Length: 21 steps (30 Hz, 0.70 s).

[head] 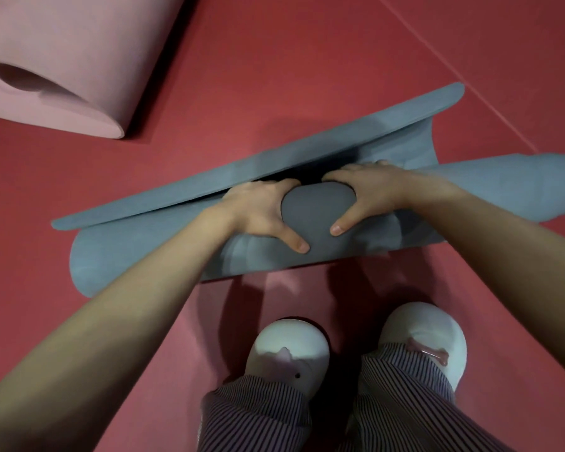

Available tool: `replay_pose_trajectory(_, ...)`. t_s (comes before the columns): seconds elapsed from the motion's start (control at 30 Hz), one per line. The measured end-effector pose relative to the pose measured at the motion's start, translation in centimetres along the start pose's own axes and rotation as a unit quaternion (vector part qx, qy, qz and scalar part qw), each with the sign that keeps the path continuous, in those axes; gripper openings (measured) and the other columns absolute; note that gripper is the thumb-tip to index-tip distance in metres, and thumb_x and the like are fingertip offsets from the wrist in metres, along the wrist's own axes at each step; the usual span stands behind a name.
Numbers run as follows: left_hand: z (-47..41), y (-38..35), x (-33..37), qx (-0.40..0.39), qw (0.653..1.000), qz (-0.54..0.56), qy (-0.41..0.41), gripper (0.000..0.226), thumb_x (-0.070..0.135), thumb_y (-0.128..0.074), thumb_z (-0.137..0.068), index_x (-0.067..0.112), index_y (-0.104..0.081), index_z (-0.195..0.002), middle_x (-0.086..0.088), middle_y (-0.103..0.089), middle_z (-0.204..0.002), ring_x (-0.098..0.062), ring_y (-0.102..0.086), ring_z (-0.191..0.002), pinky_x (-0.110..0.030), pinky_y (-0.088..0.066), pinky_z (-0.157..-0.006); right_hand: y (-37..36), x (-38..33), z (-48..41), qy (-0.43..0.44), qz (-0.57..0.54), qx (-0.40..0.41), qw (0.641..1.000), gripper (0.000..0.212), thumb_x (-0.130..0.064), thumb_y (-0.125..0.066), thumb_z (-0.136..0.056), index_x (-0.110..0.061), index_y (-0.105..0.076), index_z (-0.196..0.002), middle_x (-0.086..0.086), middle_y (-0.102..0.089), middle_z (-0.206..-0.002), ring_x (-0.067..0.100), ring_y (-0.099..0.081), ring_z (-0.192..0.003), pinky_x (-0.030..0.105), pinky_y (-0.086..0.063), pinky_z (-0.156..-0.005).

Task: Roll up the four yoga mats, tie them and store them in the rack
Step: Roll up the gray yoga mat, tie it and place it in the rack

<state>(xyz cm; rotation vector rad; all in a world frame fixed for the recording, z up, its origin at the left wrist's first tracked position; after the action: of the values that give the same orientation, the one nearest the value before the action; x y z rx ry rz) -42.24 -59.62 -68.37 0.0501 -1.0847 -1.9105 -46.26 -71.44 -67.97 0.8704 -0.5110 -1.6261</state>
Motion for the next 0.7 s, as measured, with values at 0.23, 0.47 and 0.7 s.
replay_pose_trajectory(0.23,-1.1,1.2,-1.1,-0.038,0.991,0.129,-0.007,0.105,0.074,-0.077,-0.04,0.043,-0.042,-0.134,0.021,-0.056,-0.124,-0.007,-0.055,-0.113,-0.035,-0.045,-0.101,1.1,-2.0,2.8,0.028,0.007,0.161,0.987,0.109,-0.081,-0.056,-0.051,-0.023,-0.036,-0.142,-0.002,-0.038,-0.143,0.019,-0.032,-0.132,0.034,-0.019,-0.107)
replay_pose_trajectory(0.47,2.6,2.3,-0.1,0.183,0.976,-0.118,0.011,0.11,0.085,-0.045,-0.062,0.02,-0.027,-0.149,-0.003,-0.039,-0.148,-0.024,-0.037,-0.133,-0.038,-0.025,-0.108,2.9,-1.2,0.0,0.015,-0.016,0.141,0.99,0.099,-0.075,-0.07,-0.051,-0.026,-0.041,-0.131,-0.004,-0.048,-0.124,0.021,-0.045,-0.118,0.036,-0.028,-0.098)
replay_pose_trajectory(0.7,0.4,3.8,-0.8,0.14,0.984,-0.11,0.014,0.119,0.082,-0.068,-0.046,0.026,-0.031,-0.144,0.003,-0.048,-0.139,-0.024,-0.046,-0.125,-0.039,-0.035,-0.102,3.4,0.2,-1.4,-0.029,-0.005,0.101,0.994,0.096,-0.083,-0.057,-0.057,-0.041,-0.034,-0.14,-0.01,-0.044,-0.14,0.025,-0.042,-0.126,0.041,-0.024,-0.104)
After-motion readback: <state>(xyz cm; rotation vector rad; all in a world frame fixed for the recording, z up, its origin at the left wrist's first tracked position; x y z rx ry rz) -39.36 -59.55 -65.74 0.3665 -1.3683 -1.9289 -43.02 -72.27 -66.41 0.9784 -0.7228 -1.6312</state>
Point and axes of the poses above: each hand's wrist, its own z-axis away from the middle knuckle, its own y-axis out of the back of the hand, x = y × z, the point moved 10 cm from there along -z, towards the middle knuckle
